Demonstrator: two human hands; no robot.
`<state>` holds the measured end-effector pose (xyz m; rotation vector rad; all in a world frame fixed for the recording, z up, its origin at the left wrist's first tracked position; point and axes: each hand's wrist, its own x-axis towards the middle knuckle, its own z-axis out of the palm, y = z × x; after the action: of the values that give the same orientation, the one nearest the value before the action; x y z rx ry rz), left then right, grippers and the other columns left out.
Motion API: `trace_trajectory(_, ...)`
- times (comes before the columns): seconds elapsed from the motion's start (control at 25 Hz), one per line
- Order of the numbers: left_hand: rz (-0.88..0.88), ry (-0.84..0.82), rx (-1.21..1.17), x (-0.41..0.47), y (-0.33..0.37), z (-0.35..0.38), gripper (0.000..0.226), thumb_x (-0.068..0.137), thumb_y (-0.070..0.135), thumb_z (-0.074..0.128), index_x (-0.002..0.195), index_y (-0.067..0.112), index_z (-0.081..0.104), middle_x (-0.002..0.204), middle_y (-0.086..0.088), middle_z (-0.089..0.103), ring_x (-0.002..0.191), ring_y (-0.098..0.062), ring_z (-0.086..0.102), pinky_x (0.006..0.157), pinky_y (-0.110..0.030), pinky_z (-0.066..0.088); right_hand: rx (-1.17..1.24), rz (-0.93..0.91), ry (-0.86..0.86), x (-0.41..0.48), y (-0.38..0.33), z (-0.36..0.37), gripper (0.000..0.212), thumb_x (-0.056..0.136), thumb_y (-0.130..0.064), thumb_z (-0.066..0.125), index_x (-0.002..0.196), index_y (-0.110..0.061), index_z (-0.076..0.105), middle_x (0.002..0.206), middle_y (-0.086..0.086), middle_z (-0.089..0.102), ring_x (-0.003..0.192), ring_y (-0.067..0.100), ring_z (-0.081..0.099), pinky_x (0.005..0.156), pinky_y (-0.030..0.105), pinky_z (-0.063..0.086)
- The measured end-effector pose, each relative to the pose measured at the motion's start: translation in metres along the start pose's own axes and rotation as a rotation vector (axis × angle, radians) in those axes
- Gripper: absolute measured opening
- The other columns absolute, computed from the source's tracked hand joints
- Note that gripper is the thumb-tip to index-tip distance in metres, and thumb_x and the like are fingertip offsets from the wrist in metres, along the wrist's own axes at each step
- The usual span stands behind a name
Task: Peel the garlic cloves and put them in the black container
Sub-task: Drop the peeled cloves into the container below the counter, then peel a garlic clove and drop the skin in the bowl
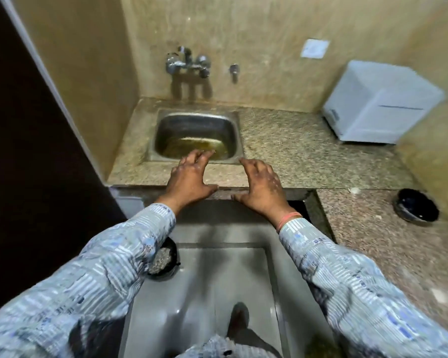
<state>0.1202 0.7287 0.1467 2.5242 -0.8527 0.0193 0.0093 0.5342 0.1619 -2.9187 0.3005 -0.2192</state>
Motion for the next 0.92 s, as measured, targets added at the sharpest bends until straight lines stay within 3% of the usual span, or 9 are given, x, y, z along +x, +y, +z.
trace_trajectory(0.56,0.480,-0.221,-0.130,0.124,0.315,0.134,0.099,0.076,0.050,0.081,0.157,0.037,0.025,0.158,-0.007,0.036,0.140,-0.033,0.042,0.111,-0.049,0.045,-0.101,0.536,0.200,-0.111,0.290,-0.110,0.096,0.077,-0.055,0.078,0.157,-0.031,0.030,0.152,0.005,0.042,0.142,0.028,0.038,0.116,0.043,0.035)
trace_trajectory(0.76,0.561,-0.286,-0.149,0.149,0.389,0.197,0.099,0.076,0.052,0.080,0.157,0.038,0.025,0.160,-0.007,0.035,0.141,-0.033,0.042,0.111,-0.048,0.045,-0.095,0.635,0.167,-0.137,0.366,-0.113,0.097,0.078,-0.056,0.078,0.157,-0.030,0.028,0.156,0.005,0.039,0.145,0.029,0.035,0.117,0.046,0.036)
trace_trajectory(0.92,0.622,-0.376,-0.127,0.169,0.422,0.243,0.099,0.075,0.052,0.078,0.157,0.036,0.025,0.157,-0.006,0.037,0.138,-0.033,0.044,0.106,-0.049,0.048,-0.032,0.728,0.129,-0.145,0.408,-0.100,0.099,0.081,-0.055,0.077,0.160,-0.032,0.022,0.163,0.005,0.031,0.150,0.029,0.028,0.120,0.047,0.027)
